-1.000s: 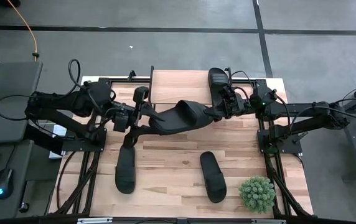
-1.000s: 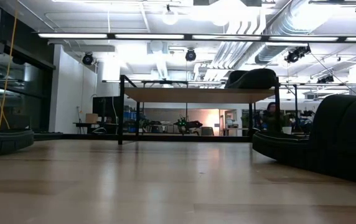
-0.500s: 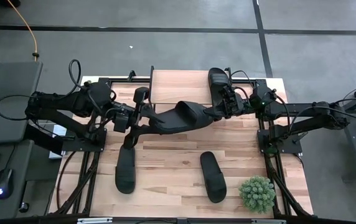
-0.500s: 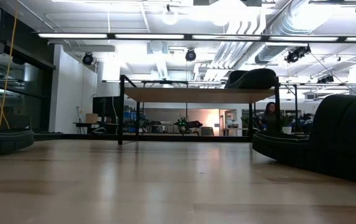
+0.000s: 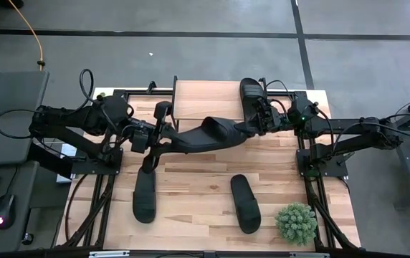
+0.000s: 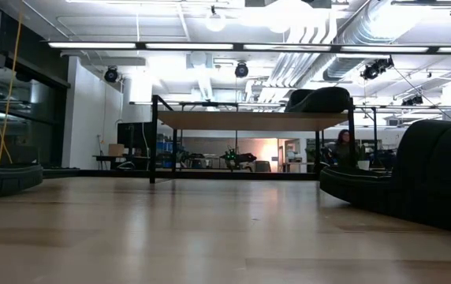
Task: Pick and place slides into the shelf
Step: Put the black slide on the shelf
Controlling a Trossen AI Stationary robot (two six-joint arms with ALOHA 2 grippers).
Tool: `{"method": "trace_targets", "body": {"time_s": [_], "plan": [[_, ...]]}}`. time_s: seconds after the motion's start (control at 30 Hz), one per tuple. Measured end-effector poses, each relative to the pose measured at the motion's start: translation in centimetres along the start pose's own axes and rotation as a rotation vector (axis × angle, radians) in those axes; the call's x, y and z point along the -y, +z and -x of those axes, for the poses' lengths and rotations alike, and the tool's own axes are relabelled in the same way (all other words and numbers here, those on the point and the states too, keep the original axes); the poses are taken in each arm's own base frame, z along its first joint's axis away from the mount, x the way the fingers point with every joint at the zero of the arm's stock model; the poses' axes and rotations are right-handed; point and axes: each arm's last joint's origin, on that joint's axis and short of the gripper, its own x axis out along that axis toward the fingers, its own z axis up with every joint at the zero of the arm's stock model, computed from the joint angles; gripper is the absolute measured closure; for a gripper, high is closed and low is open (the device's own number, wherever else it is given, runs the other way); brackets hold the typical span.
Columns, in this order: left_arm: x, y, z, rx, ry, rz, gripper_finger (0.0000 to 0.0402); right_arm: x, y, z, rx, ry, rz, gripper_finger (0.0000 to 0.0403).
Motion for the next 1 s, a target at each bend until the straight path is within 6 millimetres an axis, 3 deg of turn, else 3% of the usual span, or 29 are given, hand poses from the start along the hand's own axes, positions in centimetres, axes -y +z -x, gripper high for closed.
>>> {"method": "trace_targets", "body": {"time_s": [0.37,0.6,0.8,1.0], "plan": [[-0.1,-0.1,0.0,-0.026,0.029,0.003,0.0344,0.3,0.1,0.0,0.056,-0.039,0.075,0.0321],[-0.1,-0.3,0.2,-0.076,0.064,0.004,0.0324,1.1,0.4,0.2,0.064,-0.123,0.119,0.0273],[-0.1,-0.5,0.2,-0.128,0.094,0.000,0.0344,1.8,2.2,1.0,0.118,-0.186,0.155,0.0257],[-0.1,-0.9,0.2,-0.199,0.125,-0.054,0.0326,2.0,4.9,2.6,0.253,-0.231,0.207,0.0256]]}}
